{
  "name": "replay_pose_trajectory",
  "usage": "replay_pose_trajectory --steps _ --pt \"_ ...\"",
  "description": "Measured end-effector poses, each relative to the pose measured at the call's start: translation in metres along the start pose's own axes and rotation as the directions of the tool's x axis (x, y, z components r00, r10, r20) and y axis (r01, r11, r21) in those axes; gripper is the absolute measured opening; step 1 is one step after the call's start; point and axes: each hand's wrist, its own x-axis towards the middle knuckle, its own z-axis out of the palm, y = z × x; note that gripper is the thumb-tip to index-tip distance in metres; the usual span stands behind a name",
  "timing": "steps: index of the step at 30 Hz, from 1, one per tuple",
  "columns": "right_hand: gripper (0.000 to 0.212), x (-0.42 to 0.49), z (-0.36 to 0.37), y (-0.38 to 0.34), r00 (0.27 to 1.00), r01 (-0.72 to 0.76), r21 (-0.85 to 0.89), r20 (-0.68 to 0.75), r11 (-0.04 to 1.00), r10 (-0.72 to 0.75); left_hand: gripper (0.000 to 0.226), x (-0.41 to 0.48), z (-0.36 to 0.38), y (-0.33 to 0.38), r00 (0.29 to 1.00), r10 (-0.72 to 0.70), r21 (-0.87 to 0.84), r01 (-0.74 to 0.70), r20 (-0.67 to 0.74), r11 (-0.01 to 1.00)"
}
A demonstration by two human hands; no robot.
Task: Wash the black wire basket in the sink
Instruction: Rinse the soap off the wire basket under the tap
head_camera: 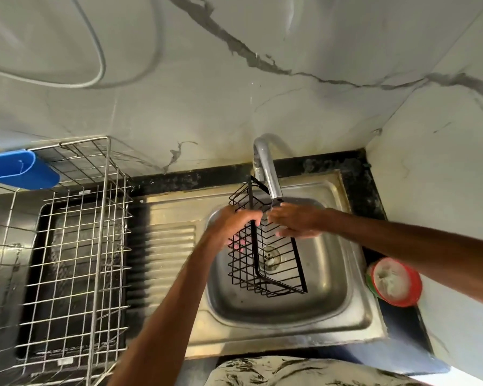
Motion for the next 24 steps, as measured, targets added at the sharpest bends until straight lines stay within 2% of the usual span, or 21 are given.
replay_pose_trajectory --steps 3,6,8,11,14,16,19,21,24 --pt "0.065 0.016 -0.013 0.002 0.996 -0.078 0.013 -0.037 0.997 0.078 0.068 -0.005 0.0 0.008 0.998 0.048 -0.01 -0.048 -0.049 0.999" --pt "0.067 0.02 -0.02 -0.023 0.997 -0.038 -0.048 -0.071 0.998 0.035 0.051 0.0 -0.005 0.007 0.987 0.07 -0.035 -0.076 -0.147 0.996" --pt "0.07 0.018 -0.011 -0.037 0.998 0.046 -0.111 -0.048 0.993 -0.052 0.062 -0.001 -0.008 0.005 0.981 0.078 -0.024 -0.084 -0.175 0.996" --pt "0.069 0.02 -0.003 -0.022 0.992 0.126 -0.153 -0.012 0.98 -0.129 0.087 -0.004 -0.006 0.0 0.976 0.122 0.036 -0.117 -0.182 0.992" --pt "0.062 0.015 -0.029 -0.008 0.988 0.112 -0.202 -0.081 0.973 -0.13 0.072 -0.001 -0.001 -0.003 0.951 0.237 0.158 -0.207 -0.201 0.965" --pt "0.059 0.013 -0.043 -0.012 0.996 0.016 -0.18 -0.088 0.984 -0.032 0.064 -0.001 -0.001 0.001 0.928 0.282 0.181 -0.242 -0.244 0.953" --pt "0.068 0.011 -0.034 -0.02 0.993 -0.006 -0.184 -0.12 0.983 -0.017 0.07 -0.001 -0.005 0.006 0.917 0.269 0.157 -0.231 -0.294 0.96" --pt "0.072 0.012 -0.007 -0.019 0.988 0.079 -0.232 -0.112 0.969 -0.107 0.079 -0.001 -0.007 0.005 0.931 0.232 0.118 -0.207 -0.283 0.971" --pt "0.067 0.008 0.007 -0.013 0.986 0.148 -0.302 -0.032 0.942 -0.165 0.077 -0.002 -0.006 -0.003 0.951 0.21 0.113 -0.189 -0.225 0.975"
